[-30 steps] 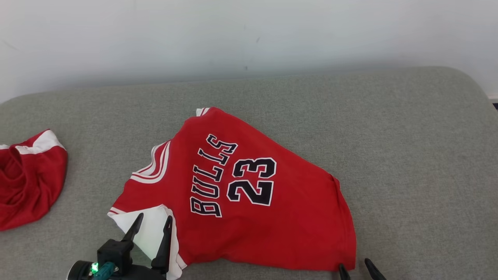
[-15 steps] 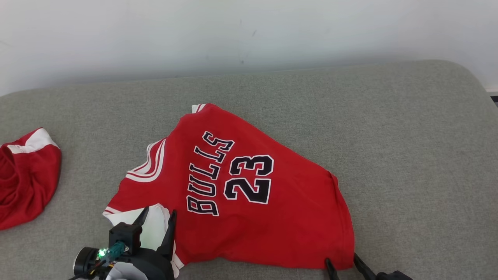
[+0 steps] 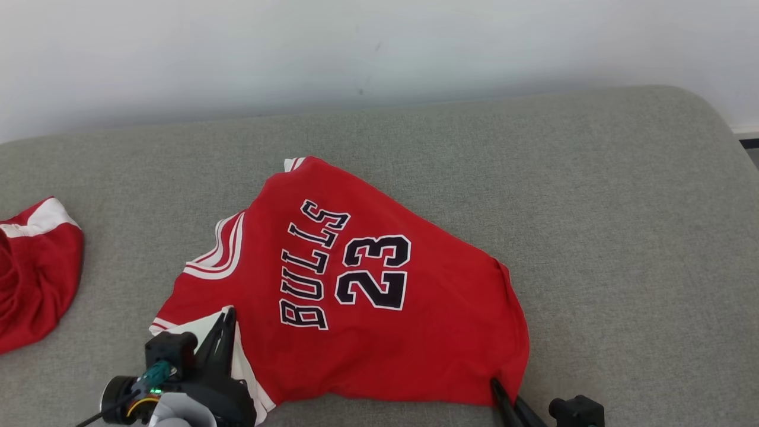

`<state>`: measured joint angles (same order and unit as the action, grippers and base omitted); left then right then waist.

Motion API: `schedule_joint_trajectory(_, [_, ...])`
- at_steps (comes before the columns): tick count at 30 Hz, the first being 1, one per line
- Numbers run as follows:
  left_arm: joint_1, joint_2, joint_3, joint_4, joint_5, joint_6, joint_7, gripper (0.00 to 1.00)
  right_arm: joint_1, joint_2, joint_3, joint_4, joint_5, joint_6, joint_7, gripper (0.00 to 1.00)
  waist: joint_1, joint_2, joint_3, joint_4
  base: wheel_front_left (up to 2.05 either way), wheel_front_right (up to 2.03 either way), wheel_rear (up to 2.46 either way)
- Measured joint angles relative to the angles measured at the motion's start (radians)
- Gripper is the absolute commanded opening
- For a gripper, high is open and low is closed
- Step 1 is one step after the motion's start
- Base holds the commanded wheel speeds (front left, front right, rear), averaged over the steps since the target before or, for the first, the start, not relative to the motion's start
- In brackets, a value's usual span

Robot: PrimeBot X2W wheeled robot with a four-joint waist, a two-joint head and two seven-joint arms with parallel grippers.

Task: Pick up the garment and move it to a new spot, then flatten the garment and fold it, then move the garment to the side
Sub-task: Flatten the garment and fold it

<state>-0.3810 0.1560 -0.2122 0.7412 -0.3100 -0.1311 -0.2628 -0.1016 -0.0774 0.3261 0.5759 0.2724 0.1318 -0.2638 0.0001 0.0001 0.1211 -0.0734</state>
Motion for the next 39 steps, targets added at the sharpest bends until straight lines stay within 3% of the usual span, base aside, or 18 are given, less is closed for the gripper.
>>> schedule_joint_trajectory(12, [0.11,0.024,0.125,-0.299,-0.004,0.0,0.0,0.0,0.012,-0.007,-0.001,-0.192,0.055,0.0,0.0,0.0,-0.0001,-0.0001,-0.012,0.008,0.0,0.0,0.0])
schedule_joint_trajectory(19, [-0.012,0.094,0.097,-0.411,-0.05,0.0,0.017,0.0,-0.136,-0.06,0.042,-0.266,0.114,0.0,0.0,0.0,-0.0001,-0.0001,0.011,0.01,0.0,0.0,0.0])
schedule_joint_trajectory(29, [-0.559,0.202,0.029,-0.43,-0.2,0.0,0.177,0.0,-0.655,-0.136,0.027,-0.249,0.3,0.0,0.116,0.0,0.0001,0.0001,0.138,0.016,0.0,0.0,0.0])
schedule_joint_trajectory(32, [-0.76,0.213,0.03,-0.375,-0.236,0.0,0.199,0.0,-0.852,-0.145,-0.021,-0.22,0.369,0.0,0.17,0.0,0.0002,0.0001,0.198,0.018,0.0,0.0,0.0])
schedule_joint_trajectory(33, [-0.893,0.219,0.025,-0.322,-0.248,0.0,0.207,0.0,-0.984,-0.148,-0.044,-0.187,0.403,0.0,0.206,0.0,0.0002,0.0001,0.24,0.019,0.0,0.0,0.0])
schedule_joint_trajectory(39, [-1.241,0.204,0.028,-0.155,-0.253,0.0,0.204,0.0,-1.332,-0.13,-0.091,-0.068,0.432,0.0,0.274,0.0,0.0004,0.0002,0.36,0.021,0.0,0.0,0.0])
